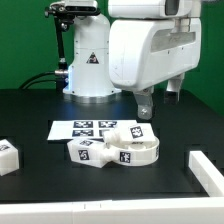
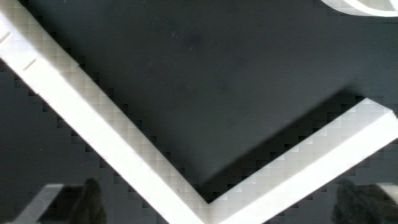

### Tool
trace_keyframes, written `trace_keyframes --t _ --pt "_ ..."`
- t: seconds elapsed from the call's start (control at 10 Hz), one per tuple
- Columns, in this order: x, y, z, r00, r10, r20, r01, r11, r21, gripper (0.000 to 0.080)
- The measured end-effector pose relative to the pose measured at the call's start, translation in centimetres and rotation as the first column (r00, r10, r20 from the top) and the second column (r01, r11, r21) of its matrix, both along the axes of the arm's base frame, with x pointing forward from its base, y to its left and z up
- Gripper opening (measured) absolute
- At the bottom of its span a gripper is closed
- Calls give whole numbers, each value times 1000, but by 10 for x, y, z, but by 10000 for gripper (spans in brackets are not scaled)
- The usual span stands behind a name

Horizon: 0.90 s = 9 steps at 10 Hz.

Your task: Assemble stool

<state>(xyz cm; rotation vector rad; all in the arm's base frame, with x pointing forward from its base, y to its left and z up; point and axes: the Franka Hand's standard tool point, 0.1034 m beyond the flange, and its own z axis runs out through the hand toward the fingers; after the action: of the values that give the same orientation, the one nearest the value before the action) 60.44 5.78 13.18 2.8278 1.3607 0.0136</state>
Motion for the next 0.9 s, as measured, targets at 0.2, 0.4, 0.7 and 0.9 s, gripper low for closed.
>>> trace_keyframes --t 0.2,0.4,0.7,0.9 --pt "0 0 0 1000 0 0 0 1000 0 650" --pt "0 0 0 1000 0 0 0 1000 0 650" --pt "-34 -8 -7 999 18 -32 -19 1000 -9 650" --pt "-56 -5 -12 997 73 19 -73 997 -5 650"
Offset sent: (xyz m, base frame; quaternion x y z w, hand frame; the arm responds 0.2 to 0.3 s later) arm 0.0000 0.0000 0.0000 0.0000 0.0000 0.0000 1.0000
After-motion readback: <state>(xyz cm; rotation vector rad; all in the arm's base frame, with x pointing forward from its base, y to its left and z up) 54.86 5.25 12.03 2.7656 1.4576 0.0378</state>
